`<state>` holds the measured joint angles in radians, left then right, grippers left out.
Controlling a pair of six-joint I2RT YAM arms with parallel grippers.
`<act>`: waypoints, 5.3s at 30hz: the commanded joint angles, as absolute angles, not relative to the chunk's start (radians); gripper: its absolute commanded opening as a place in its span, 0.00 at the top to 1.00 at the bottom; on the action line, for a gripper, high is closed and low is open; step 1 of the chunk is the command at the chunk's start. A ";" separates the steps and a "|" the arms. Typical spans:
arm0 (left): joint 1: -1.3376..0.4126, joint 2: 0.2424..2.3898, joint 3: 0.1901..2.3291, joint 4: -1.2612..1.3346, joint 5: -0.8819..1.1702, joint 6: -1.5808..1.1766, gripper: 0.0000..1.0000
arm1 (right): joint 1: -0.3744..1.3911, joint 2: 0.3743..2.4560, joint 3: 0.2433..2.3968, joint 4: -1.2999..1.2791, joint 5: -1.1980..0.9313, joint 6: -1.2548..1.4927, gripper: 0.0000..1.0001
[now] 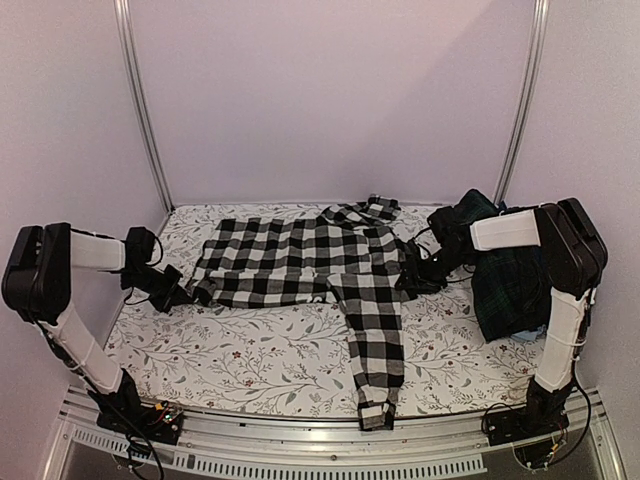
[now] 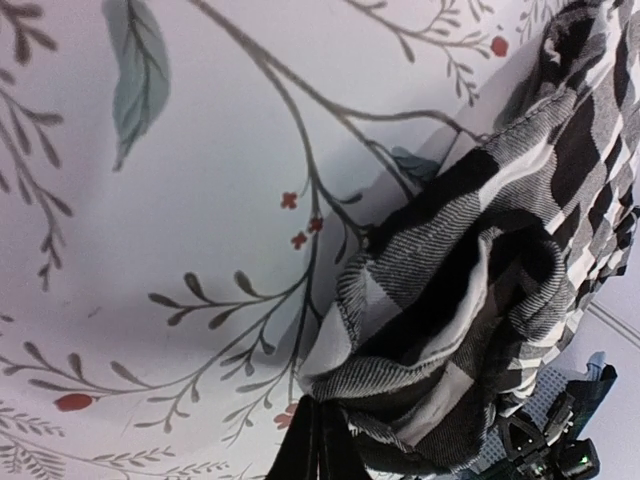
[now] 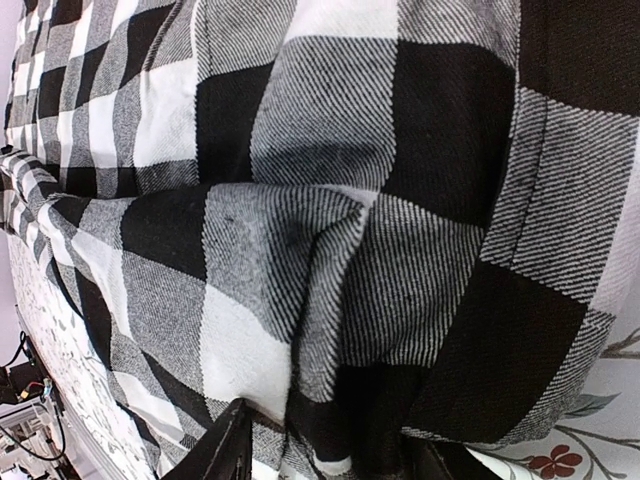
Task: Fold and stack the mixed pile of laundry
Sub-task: Fold the flattened shirt at the center of the board.
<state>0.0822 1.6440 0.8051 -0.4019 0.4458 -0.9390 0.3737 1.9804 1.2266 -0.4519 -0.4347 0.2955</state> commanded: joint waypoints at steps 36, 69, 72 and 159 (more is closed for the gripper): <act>0.104 1.670 0.849 -0.535 0.360 -0.782 1.00 | 0.388 2.022 1.166 -0.476 -0.524 0.237 0.64; 0.113 1.390 0.757 -0.553 0.493 -0.653 0.64 | 0.356 1.892 1.010 -0.613 -0.451 0.249 1.00; 0.112 1.448 0.763 -0.528 0.546 -0.708 0.67 | 0.355 1.896 1.015 -0.614 -0.454 0.250 1.00; -0.708 1.388 0.996 -0.348 0.427 -0.192 0.23 | 0.446 1.513 0.927 -0.635 -0.705 0.222 0.30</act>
<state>-0.5507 1.3605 0.9447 -0.4206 0.4114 -0.3397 0.4099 1.5192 0.9184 -0.6628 -0.6228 0.2279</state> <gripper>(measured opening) 0.763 0.703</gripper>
